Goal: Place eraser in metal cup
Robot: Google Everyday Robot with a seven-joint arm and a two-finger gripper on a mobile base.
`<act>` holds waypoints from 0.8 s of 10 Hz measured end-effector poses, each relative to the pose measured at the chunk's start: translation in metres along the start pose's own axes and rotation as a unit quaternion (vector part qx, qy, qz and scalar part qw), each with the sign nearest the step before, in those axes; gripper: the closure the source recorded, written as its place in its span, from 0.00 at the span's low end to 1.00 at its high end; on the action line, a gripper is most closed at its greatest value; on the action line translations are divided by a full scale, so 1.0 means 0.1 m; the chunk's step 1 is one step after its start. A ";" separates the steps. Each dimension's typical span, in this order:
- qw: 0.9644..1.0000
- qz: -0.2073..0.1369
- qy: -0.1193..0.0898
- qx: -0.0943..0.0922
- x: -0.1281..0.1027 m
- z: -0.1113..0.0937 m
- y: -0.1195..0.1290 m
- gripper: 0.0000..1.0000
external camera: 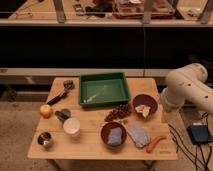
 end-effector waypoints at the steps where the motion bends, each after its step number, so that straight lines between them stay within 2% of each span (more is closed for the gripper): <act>1: 1.000 0.000 0.000 0.000 0.00 0.00 0.00 0.35; 6: 1.000 0.000 0.000 0.001 0.00 0.00 -0.01 0.35; 7: 1.000 -0.003 -0.007 0.007 -0.03 -0.02 -0.04 0.35; 8: 1.000 -0.004 -0.023 0.016 -0.08 -0.04 -0.10 0.35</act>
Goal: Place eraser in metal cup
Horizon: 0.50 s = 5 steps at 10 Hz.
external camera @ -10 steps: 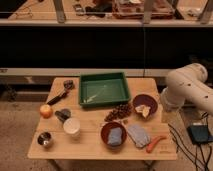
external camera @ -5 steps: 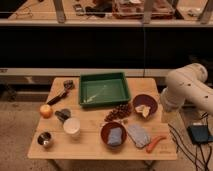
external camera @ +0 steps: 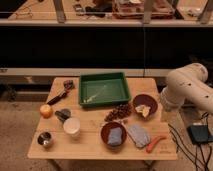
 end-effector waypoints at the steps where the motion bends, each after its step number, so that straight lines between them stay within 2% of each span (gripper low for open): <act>1: 1.000 0.000 -0.018 0.010 -0.10 -0.01 -0.09 0.35; 2: 0.998 0.001 -0.058 0.033 -0.37 -0.01 -0.28 0.35; 3: 0.996 0.006 -0.076 0.048 -0.53 -0.01 -0.36 0.35; 5: 0.991 0.011 -0.113 0.077 -0.99 0.01 -0.53 0.35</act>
